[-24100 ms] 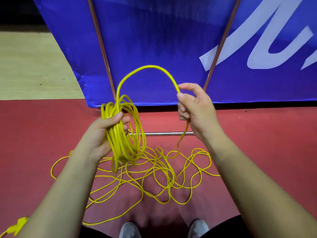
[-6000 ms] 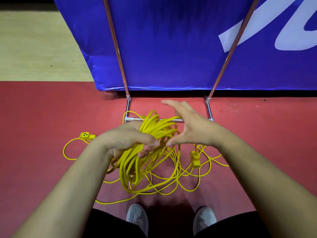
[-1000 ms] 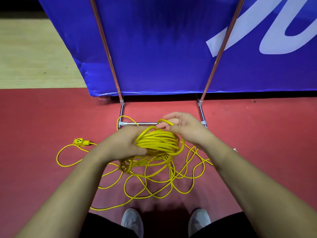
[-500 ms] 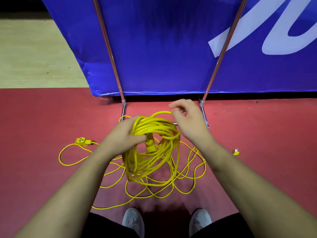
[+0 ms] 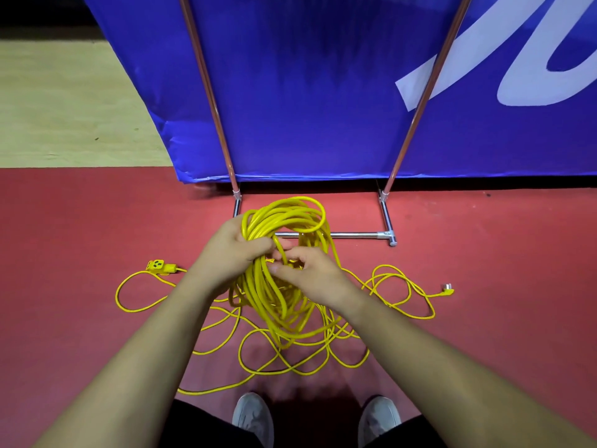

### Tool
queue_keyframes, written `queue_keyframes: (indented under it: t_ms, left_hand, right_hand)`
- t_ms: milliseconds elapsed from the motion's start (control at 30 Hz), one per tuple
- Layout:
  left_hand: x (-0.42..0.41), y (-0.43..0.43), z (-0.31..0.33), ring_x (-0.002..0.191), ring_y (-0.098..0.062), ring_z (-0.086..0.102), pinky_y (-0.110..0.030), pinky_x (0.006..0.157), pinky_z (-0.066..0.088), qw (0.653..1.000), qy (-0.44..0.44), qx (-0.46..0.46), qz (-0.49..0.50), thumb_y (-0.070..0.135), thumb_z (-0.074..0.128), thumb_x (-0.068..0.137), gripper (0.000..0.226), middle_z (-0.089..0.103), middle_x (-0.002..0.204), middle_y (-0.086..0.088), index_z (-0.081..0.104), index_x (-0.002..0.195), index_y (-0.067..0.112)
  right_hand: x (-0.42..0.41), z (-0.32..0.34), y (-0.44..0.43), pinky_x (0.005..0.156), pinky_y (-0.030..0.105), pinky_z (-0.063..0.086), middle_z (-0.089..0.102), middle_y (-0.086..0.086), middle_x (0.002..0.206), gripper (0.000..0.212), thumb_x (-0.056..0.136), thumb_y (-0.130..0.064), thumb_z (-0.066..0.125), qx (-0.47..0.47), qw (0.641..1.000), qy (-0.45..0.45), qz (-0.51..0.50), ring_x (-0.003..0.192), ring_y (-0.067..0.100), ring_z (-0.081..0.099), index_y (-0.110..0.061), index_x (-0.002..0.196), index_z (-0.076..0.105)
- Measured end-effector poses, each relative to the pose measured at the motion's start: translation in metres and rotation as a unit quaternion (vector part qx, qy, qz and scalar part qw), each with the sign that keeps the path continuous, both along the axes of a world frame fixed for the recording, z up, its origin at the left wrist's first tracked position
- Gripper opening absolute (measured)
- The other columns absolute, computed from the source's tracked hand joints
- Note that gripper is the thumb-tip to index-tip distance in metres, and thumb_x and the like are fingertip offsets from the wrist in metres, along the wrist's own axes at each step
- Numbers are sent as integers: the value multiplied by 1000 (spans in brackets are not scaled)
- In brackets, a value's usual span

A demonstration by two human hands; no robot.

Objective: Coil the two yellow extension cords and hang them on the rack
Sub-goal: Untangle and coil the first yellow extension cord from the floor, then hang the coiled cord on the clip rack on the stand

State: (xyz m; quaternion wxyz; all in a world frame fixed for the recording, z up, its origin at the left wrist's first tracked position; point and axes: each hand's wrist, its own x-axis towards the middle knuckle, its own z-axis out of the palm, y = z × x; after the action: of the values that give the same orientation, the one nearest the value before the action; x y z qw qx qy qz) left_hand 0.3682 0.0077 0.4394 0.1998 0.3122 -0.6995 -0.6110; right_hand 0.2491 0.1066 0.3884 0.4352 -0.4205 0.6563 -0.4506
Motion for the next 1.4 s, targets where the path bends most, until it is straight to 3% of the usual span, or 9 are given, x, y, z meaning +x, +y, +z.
queue_keyframes:
  t_ms: [167, 333, 600, 800, 967, 1100, 1200, 1300, 1400]
  left_hand:
    - [7, -22, -12, 57, -11, 58, -32, 58, 46, 984, -114, -138, 13, 25, 62, 58, 28, 69, 71, -2, 61, 83, 13]
    - [10, -27, -16, 71, -30, 56, -34, 60, 36, 930, -239, -280, -7, 21, 69, 74, 38, 61, 78, -6, 45, 103, 19]
    - [23, -22, 22, 59, -6, 55, -24, 59, 45, 943, -157, -273, -108, 15, 65, 68, 47, 61, 71, 9, 54, 110, 31]
    - [10, -19, 69, 67, -12, 60, -29, 66, 50, 974, -77, -184, -109, 10, 65, 66, 48, 68, 84, -10, 63, 111, 26]
    - [0, -18, 116, 63, -10, 55, -22, 60, 46, 980, -44, -155, -118, 8, 67, 68, 46, 65, 73, 2, 63, 112, 17]
    - [-2, -27, 162, 72, -13, 59, -27, 67, 50, 978, -22, -169, -117, 7, 69, 67, 46, 68, 83, -11, 65, 111, 18]
    - [0, -36, 193, 67, -15, 57, -28, 63, 48, 979, -1, -175, -102, 6, 69, 67, 46, 66, 77, -3, 65, 111, 18]
    - [-1, -45, 224, 61, -16, 56, -27, 57, 48, 975, 19, -195, -101, 1, 68, 71, 44, 64, 70, -3, 65, 111, 18]
    - [-3, -55, 257, 63, -14, 59, -27, 61, 50, 957, -7, -269, -112, -4, 68, 77, 44, 67, 73, -5, 64, 111, 23]
  right_hand:
    - [-14, 17, 7, 55, 31, 30, 52, 10, 63, 36, 83, -33, 61, -33, 998, 50, -27, 59, 17, 40, 2, 73, 65]
    - [-40, 48, 13, 51, 16, 28, 47, -15, 47, 15, 90, -14, 64, -39, 984, 172, -18, 48, 1, 39, -5, 79, 70]
    - [-100, 95, -10, 80, 32, 43, 53, -3, 82, 12, 80, -33, 72, -73, 919, 371, -112, 85, 19, 54, -27, 88, 78]
    - [-83, 113, -21, 77, 52, 56, 65, 9, 67, 21, 95, -22, 58, -12, 977, 193, -92, 63, 24, 66, -11, 86, 73]
    - [-67, 156, -16, 100, 39, 45, 69, 7, 116, 90, 77, -81, 34, 64, 982, 163, 65, 98, 11, 61, -9, 126, 59]
    - [-69, 197, -10, 91, 22, 43, 54, -3, 117, 83, 75, -53, 75, -30, 958, 239, 155, 105, 5, 54, -36, 143, 29]
    - [-67, 217, -19, 91, 20, 43, 53, -3, 116, 70, 65, -43, 87, -152, 931, 321, 83, 106, 6, 52, -27, 122, 49]
    - [-65, 245, -29, 65, 25, 45, 64, -6, 75, 36, 69, -31, 85, -190, 939, 286, 4, 66, 4, 54, -22, 93, 60]
    - [-69, 271, -37, 62, 25, 45, 65, -4, 70, 30, 71, -20, 83, -219, 941, 255, 16, 61, 4, 52, -22, 94, 64]
